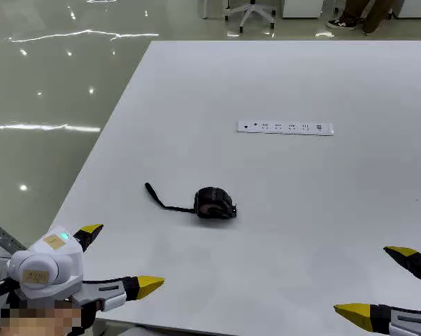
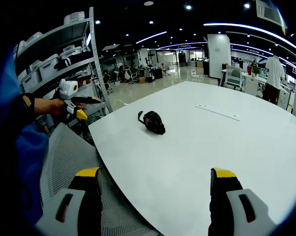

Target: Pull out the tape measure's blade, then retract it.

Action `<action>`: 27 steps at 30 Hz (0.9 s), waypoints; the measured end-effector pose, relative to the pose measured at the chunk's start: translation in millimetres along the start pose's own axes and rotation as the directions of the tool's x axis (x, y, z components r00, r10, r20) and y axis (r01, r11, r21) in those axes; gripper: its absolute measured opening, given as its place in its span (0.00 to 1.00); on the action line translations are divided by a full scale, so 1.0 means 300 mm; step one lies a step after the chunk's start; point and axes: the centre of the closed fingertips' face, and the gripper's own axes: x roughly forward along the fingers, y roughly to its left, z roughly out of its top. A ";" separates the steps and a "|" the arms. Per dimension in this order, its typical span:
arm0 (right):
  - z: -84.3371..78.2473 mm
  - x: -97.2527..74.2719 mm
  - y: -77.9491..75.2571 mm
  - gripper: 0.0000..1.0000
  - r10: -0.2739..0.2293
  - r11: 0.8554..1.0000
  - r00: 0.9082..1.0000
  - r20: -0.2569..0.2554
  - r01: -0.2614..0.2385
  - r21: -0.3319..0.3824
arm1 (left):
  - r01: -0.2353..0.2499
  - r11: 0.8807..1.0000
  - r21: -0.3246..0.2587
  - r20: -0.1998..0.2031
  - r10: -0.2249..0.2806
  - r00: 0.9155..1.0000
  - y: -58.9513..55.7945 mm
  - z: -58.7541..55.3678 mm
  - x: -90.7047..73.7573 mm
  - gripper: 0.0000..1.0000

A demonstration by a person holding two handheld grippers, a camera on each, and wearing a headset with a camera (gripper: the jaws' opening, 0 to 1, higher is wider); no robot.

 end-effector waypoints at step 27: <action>0.040 -0.004 0.006 0.87 0.017 1.000 1.000 -0.002 -0.017 0.010 | 0.014 1.000 0.001 -0.042 -0.014 0.999 0.020 -0.047 -0.003 0.99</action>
